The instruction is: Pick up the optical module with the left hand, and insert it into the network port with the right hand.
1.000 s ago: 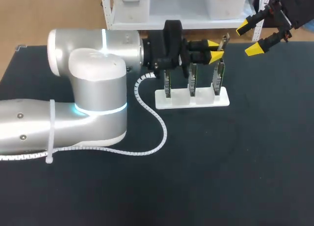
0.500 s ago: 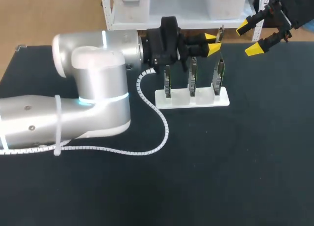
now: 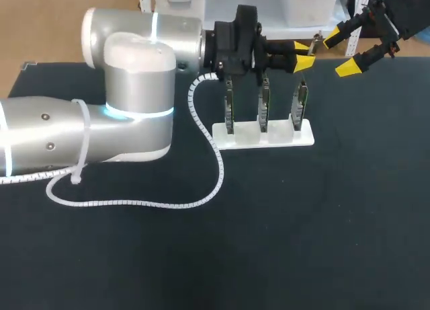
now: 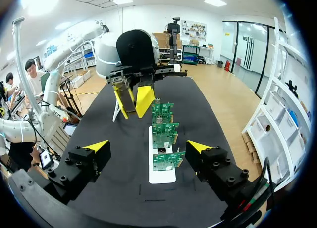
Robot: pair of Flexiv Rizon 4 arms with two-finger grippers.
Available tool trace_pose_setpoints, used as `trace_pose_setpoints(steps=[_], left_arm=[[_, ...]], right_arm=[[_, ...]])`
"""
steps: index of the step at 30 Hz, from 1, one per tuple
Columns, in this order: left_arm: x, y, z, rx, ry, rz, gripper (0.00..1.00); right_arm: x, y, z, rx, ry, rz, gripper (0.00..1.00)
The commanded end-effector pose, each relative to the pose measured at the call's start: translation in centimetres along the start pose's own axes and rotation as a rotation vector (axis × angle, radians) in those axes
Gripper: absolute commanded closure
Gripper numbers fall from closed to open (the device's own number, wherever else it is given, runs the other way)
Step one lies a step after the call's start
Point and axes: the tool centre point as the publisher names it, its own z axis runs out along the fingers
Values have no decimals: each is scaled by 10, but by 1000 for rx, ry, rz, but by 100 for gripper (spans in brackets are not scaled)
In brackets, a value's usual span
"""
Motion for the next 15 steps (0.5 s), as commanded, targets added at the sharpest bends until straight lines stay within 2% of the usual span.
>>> trace_pose_setpoints(steps=[1, 6, 10, 15], left_arm=[[-2, -2, 8, -26, 30, 5, 100], [-4, -12, 14, -88, 40, 23, 100], [0, -25, 12, -124, 48, 1, 100], [4, -27, 10, -144, 40, -4, 100]], right_arm=[[0, 2, 0, 4, 1, 0, 0], [0, 2, 0, 4, 1, 0, 0], [0, 2, 0, 4, 1, 0, 0], [0, 2, 0, 4, 1, 0, 0]])
